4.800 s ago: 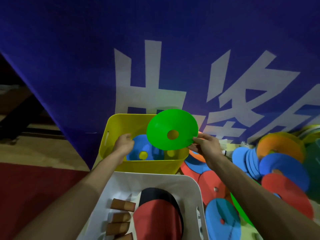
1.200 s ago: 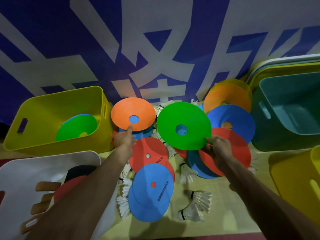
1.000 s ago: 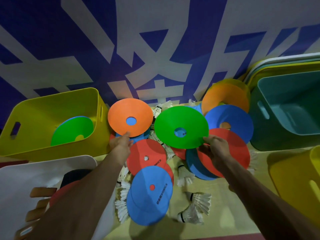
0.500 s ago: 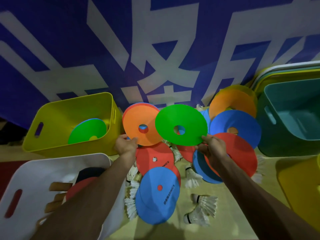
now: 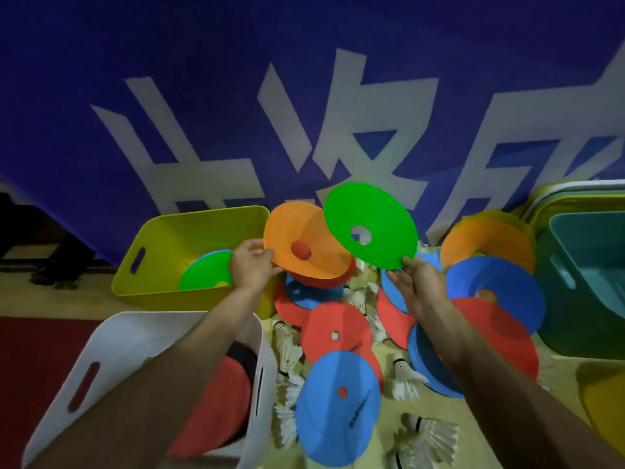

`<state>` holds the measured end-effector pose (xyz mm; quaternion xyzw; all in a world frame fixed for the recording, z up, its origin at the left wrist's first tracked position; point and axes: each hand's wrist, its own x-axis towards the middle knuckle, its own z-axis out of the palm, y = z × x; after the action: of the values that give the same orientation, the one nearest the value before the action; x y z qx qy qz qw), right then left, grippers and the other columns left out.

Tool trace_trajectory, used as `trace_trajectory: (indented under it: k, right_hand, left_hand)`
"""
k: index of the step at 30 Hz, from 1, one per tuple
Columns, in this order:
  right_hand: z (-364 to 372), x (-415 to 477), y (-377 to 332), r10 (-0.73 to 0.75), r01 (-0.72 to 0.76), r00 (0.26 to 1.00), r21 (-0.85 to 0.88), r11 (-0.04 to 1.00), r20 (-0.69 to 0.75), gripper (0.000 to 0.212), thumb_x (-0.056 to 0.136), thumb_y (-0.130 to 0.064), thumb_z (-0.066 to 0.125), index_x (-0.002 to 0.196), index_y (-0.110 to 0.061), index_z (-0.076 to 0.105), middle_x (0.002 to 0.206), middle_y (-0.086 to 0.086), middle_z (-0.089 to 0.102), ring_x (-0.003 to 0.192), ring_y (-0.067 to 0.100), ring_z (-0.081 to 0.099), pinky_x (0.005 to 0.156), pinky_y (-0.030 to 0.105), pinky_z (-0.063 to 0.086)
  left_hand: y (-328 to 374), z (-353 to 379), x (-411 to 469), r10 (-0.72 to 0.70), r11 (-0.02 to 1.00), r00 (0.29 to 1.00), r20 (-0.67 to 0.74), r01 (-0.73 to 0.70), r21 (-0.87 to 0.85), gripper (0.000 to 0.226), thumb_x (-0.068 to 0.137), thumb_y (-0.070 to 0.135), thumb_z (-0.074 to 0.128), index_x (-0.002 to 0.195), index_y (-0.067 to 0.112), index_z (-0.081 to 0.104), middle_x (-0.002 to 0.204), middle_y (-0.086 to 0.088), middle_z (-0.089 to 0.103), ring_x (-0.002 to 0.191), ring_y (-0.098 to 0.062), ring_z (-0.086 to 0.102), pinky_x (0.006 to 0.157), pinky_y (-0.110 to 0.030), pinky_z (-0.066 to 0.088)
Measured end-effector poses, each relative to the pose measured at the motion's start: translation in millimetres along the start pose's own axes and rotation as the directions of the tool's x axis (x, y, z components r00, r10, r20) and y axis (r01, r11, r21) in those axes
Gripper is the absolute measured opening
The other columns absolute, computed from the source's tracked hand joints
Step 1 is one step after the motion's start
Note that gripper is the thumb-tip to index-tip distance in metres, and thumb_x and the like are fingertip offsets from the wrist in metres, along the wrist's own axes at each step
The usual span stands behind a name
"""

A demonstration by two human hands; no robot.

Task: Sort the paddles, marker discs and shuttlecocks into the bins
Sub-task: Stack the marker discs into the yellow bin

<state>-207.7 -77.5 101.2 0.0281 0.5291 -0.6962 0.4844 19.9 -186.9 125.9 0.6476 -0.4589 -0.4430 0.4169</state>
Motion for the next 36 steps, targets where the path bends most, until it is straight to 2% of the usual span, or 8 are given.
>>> trace_trajectory:
  k: [8,12,15,20,23,28,33,36]
  right_hand:
    - [86.8,-16.8,26.2,0.007,-0.005,0.994,-0.018,1.0,0.111,0.013,0.09,0.002,0.05,0.101,-0.002,0.058,0.093,0.013,0.067,0.072,0.022,0.066,0.049,0.024,0.055]
    - [121.4,-31.3,39.3,0.003,0.007,0.99,-0.065,0.998,0.144,0.012,0.093,0.003,0.049,0.086,-0.005,0.056,0.077,0.008,0.066,0.051,0.011,0.064,0.051,0.023,0.055]
    - [141.2,-37.3,49.5,-0.003,0.02,0.99,-0.116,0.993,0.144,0.019,0.095,0.002,0.046,0.08,-0.008,0.052,0.046,-0.003,0.058,0.036,0.004,0.054,0.053,0.023,0.056]
    - [165.4,-42.1,68.9,-0.019,0.043,0.993,-0.207,0.977,0.117,0.015,0.095,0.0,0.047,0.083,-0.007,0.054,0.044,-0.001,0.059,0.038,0.006,0.056,0.058,0.027,0.058]
    - [178.1,-43.6,80.4,-0.038,0.071,0.99,-0.244,0.967,0.138,0.022,0.096,0.002,0.044,0.078,-0.01,0.05,0.037,-0.006,0.05,0.032,0.003,0.049,0.068,0.031,0.054]
    - [195.9,-46.3,97.4,-0.039,0.095,0.984,-0.324,0.941,0.176,0.01,0.095,0.0,0.047,0.095,0.0,0.058,0.066,0.009,0.068,0.047,0.013,0.063,0.051,0.023,0.056]
    - [212.2,-45.3,111.7,-0.024,0.103,0.977,-0.372,0.923,0.211,0.011,0.095,0.001,0.049,0.1,0.002,0.059,0.078,0.016,0.068,0.055,0.022,0.062,0.053,0.023,0.057]
    - [220.3,-45.2,120.4,0.008,0.094,0.97,-0.405,0.91,0.241,0.012,0.095,-0.001,0.051,0.104,0.002,0.059,0.09,0.017,0.069,0.062,0.02,0.069,0.057,0.024,0.059]
  left_hand:
    - [24.7,-89.7,49.4,-0.023,0.996,0.996,-0.09,0.016,-0.084,0.023,0.095,0.008,0.052,0.118,0.01,0.055,0.107,-0.011,0.064,0.089,-0.027,0.068,0.067,-0.033,0.057]
    - [15.8,-132.1,83.7,-0.071,0.995,0.993,-0.099,0.064,-0.073,0.026,0.095,0.009,0.053,0.12,0.01,0.055,0.11,-0.01,0.063,0.09,-0.026,0.068,0.067,-0.032,0.058]
    - [5.1,-150.9,107.5,-0.115,0.992,0.991,-0.074,0.111,-0.056,0.027,0.094,0.007,0.053,0.121,0.007,0.054,0.11,-0.014,0.064,0.086,-0.025,0.068,0.064,-0.03,0.056]
    - [-24.6,-169.1,144.2,-0.19,0.981,0.982,-0.003,0.19,0.035,0.031,0.093,0.001,0.053,0.123,0.004,0.052,0.112,-0.02,0.065,0.076,-0.024,0.067,0.058,-0.028,0.055]
    - [-41.3,-174.9,158.0,-0.222,0.973,0.974,0.047,0.219,0.075,0.036,0.092,-0.004,0.053,0.126,0.003,0.046,0.118,-0.025,0.061,0.089,-0.032,0.068,0.068,-0.034,0.057]
    - [-56.0,-177.8,164.1,-0.315,0.946,0.933,0.174,0.292,0.144,0.042,0.089,-0.005,0.057,0.127,0.006,0.042,0.125,-0.021,0.055,0.098,-0.036,0.063,0.083,-0.044,0.055]
    - [-67.2,-186.6,185.5,-0.239,0.938,0.955,0.176,0.18,0.296,0.051,0.085,0.007,0.056,0.135,0.005,0.045,0.13,-0.017,0.055,0.113,-0.034,0.057,0.093,-0.05,0.051]
    - [-58.5,-198.3,184.1,-0.18,0.968,0.967,0.183,0.14,0.21,0.047,0.087,0.004,0.057,0.133,0.007,0.05,0.129,-0.015,0.057,0.116,-0.031,0.056,0.1,-0.047,0.047]
